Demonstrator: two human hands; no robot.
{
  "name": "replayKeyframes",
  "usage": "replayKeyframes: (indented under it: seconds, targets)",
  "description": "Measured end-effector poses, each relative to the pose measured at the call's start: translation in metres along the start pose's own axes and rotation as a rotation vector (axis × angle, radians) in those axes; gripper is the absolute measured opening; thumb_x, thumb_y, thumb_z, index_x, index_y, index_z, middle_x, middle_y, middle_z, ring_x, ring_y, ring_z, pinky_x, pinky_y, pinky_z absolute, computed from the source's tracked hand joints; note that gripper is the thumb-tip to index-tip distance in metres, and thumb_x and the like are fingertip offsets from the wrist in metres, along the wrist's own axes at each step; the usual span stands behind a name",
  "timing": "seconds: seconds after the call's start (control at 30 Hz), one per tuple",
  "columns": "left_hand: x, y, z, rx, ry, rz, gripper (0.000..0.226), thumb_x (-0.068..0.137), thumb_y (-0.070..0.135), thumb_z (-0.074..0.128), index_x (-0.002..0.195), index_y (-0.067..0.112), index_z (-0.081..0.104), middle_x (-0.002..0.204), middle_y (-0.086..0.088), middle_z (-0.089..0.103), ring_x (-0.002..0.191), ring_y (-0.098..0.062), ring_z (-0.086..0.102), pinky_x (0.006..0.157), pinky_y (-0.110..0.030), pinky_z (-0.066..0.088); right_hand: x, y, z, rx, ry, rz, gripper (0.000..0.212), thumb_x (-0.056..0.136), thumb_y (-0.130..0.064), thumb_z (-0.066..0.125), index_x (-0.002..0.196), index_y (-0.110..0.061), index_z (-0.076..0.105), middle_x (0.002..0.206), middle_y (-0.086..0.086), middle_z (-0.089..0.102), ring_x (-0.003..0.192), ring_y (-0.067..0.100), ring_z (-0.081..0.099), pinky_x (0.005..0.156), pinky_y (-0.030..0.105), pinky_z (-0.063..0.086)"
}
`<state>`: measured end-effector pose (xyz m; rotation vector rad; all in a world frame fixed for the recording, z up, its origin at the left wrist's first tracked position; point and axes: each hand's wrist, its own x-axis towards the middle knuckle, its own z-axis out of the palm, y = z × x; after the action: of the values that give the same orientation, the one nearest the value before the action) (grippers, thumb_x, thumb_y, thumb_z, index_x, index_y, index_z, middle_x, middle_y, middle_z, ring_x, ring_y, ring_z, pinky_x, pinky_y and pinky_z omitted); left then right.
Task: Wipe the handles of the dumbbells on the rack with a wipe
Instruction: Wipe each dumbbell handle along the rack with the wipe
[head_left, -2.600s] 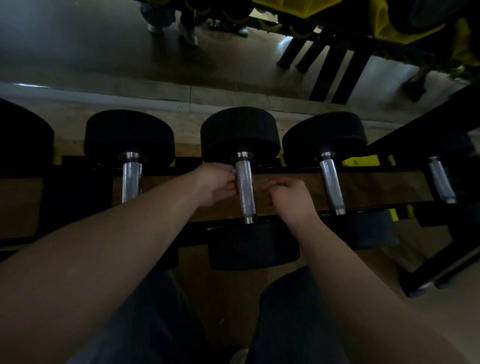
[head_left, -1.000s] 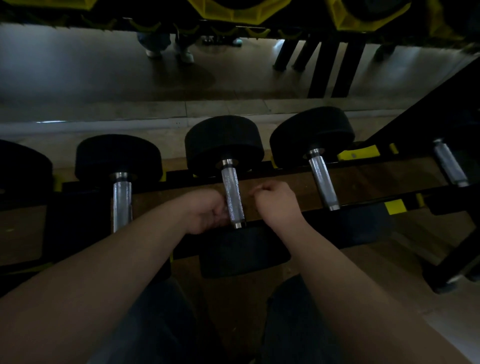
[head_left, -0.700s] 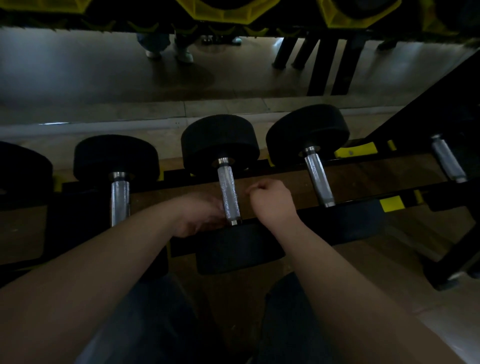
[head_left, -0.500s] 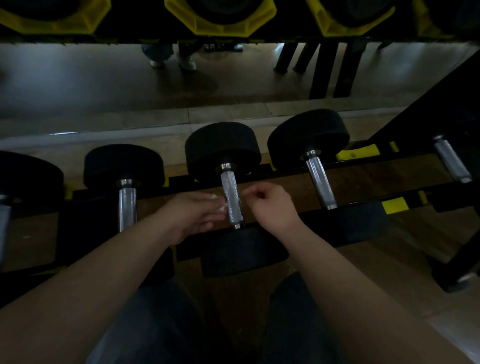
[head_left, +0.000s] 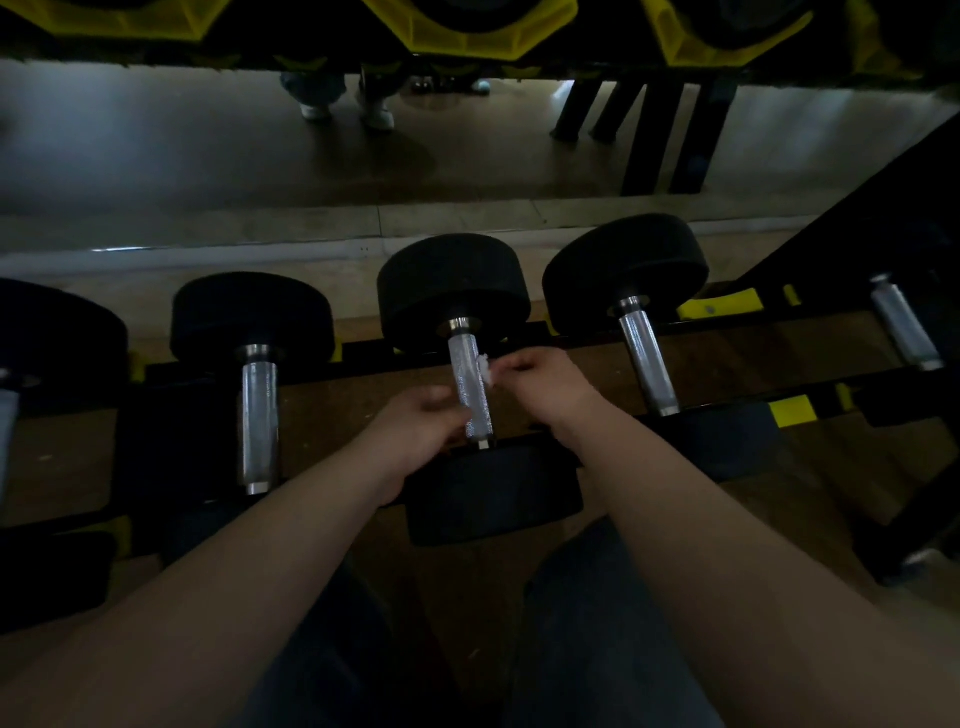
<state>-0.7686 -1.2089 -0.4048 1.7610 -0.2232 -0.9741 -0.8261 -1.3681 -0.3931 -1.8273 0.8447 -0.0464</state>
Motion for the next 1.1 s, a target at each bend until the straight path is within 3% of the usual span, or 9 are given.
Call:
replayKeyframes:
  seconds: [0.23,0.4,0.5,0.6,0.73,0.8,0.9,1.0,1.1]
  targets:
    - [-0.008,0.002,0.008,-0.037,0.01,0.003,0.047,0.093,0.016,0.069,0.137,0.028,0.056,0.108,0.003,0.07,0.096,-0.017,0.07,0.086,-0.035,0.058,0.006,0.0,-0.01,-0.166,-0.198,-0.009,0.012,0.094,-0.027,0.068,0.084,-0.031,0.072,0.081,-0.009,0.067,0.076,0.011,0.059,0.061,0.027,0.045]
    - [-0.007,0.004,0.01,-0.08,0.026,-0.037,0.053,0.091,0.014,0.071,0.139,0.029,0.054,0.106,-0.003,0.072,0.092,-0.021,0.073,0.086,-0.041,0.06,0.013,-0.002,-0.016,-0.725,-0.367,0.024,0.016,0.079,-0.031,0.073,0.084,-0.016,0.075,0.073,0.003,0.067,0.06,0.018,0.058,0.056,0.028,0.047]
    - [-0.006,0.003,0.01,-0.096,0.037,-0.04,0.051,0.09,0.013,0.071,0.136,0.03,0.057,0.106,-0.003,0.073,0.093,-0.023,0.073,0.089,-0.044,0.059,0.018,-0.005,-0.011,-0.462,-0.302,-0.003,0.005,0.087,-0.018,0.071,0.089,-0.021,0.074,0.061,-0.007,0.062,0.052,0.01,0.051,0.046,0.021,0.039]
    - [-0.006,0.001,0.01,-0.101,0.044,-0.021,0.05,0.09,0.014,0.072,0.134,0.031,0.058,0.105,0.0,0.072,0.097,-0.021,0.071,0.094,-0.045,0.056,0.029,0.001,-0.006,-0.055,-0.242,-0.022,0.019,0.094,-0.011,0.065,0.107,-0.019,0.075,0.052,-0.013,0.059,0.04,0.002,0.039,0.039,0.018,0.03]
    - [-0.004,-0.001,0.01,-0.128,0.035,-0.01,0.045,0.089,0.014,0.072,0.129,0.032,0.061,0.105,0.0,0.074,0.095,-0.021,0.073,0.093,-0.046,0.057,0.027,0.005,-0.018,-0.462,-0.427,0.0,0.011,0.091,-0.015,0.068,0.094,-0.024,0.074,0.057,-0.008,0.058,0.047,0.007,0.043,0.045,0.022,0.034]
    - [-0.003,-0.001,0.011,-0.136,0.034,0.002,0.034,0.089,0.011,0.072,0.113,0.035,0.066,0.1,0.003,0.074,0.093,-0.02,0.073,0.092,-0.044,0.057,0.027,0.007,-0.022,-0.646,-0.549,0.024,0.012,0.091,-0.015,0.068,0.088,-0.026,0.071,0.066,0.001,0.058,0.047,0.01,0.043,0.045,0.023,0.035]
    - [-0.001,-0.002,0.013,-0.141,0.035,0.017,0.034,0.091,0.007,0.068,0.088,0.04,0.061,0.091,0.012,0.07,0.089,-0.013,0.071,0.088,-0.036,0.057,0.034,0.007,-0.016,-0.427,-0.457,0.003,0.014,0.092,-0.012,0.067,0.088,-0.024,0.073,0.06,-0.003,0.059,0.042,0.008,0.041,0.042,0.021,0.034]
    - [0.0,-0.004,0.012,-0.127,0.06,0.023,0.032,0.09,0.008,0.07,0.095,0.039,0.067,0.098,0.012,0.071,0.094,-0.013,0.07,0.093,-0.04,0.056,0.044,0.011,-0.011,-0.035,-0.344,0.045,0.019,0.096,-0.006,0.061,0.09,-0.021,0.07,0.047,-0.01,0.05,0.041,0.006,0.035,0.04,0.02,0.028]
    - [0.0,-0.004,0.013,-0.131,0.07,0.024,0.041,0.087,0.012,0.074,0.122,0.032,0.069,0.114,0.007,0.07,0.103,-0.016,0.068,0.098,-0.045,0.053,0.039,0.016,-0.012,-0.412,-0.557,0.069,0.022,0.096,-0.006,0.058,0.088,-0.023,0.068,0.06,-0.002,0.053,0.044,0.008,0.037,0.042,0.021,0.028]
